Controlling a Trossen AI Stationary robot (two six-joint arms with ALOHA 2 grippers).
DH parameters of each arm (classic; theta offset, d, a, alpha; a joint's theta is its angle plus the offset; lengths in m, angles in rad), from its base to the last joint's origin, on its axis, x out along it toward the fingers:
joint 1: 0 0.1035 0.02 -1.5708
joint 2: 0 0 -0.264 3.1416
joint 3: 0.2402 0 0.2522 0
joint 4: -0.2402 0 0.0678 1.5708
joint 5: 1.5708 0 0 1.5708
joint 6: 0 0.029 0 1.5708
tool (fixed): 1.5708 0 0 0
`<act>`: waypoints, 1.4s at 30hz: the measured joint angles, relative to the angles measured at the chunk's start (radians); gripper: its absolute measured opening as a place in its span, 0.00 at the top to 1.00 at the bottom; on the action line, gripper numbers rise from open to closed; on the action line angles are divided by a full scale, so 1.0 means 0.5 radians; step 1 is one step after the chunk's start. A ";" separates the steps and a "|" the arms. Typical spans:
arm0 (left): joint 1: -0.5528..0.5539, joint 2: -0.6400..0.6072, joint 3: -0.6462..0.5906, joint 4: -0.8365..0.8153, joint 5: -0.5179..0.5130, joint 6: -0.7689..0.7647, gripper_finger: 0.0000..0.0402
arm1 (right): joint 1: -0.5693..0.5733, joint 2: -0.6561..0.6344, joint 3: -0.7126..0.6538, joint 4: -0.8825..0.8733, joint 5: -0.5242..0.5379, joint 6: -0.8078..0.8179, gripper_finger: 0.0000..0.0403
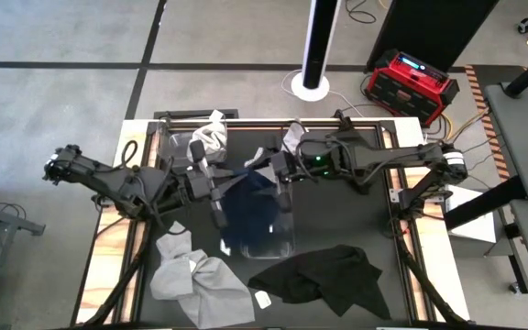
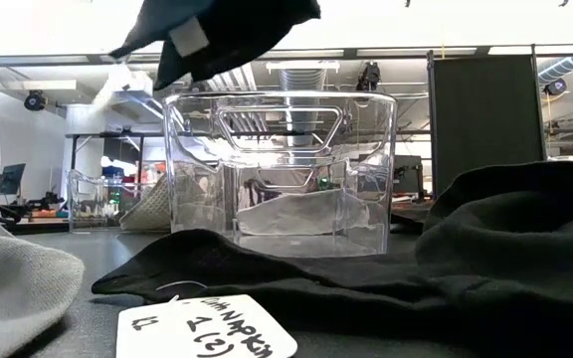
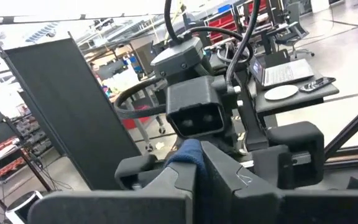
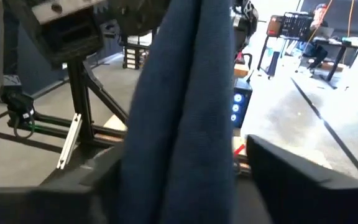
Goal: Sort towels by color in basket
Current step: Put the blue towel into the bottom transparent bin
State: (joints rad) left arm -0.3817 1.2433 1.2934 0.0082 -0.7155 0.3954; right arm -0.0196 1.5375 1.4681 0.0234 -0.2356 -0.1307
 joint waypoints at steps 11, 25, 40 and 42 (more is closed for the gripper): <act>-0.002 -0.052 0.000 -0.243 -0.037 0.007 0.81 | -0.001 -0.075 0.000 -0.094 0.003 -0.053 0.97; -0.002 -0.141 0.000 -0.489 -0.426 0.037 0.25 | 0.000 -0.207 0.001 -0.296 0.228 -0.049 0.98; 0.002 -0.158 -0.159 -0.771 -0.002 -0.501 0.20 | 0.001 -0.333 0.001 -0.337 0.263 -0.090 0.98; 0.022 -0.157 -0.222 -0.690 -0.001 -0.480 0.20 | 0.004 -0.331 0.001 -0.334 0.259 -0.089 0.98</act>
State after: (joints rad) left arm -0.3708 1.1650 1.1825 -0.3367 -0.7161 0.1552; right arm -0.0177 1.3720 1.4685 -0.1436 -0.1059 -0.1753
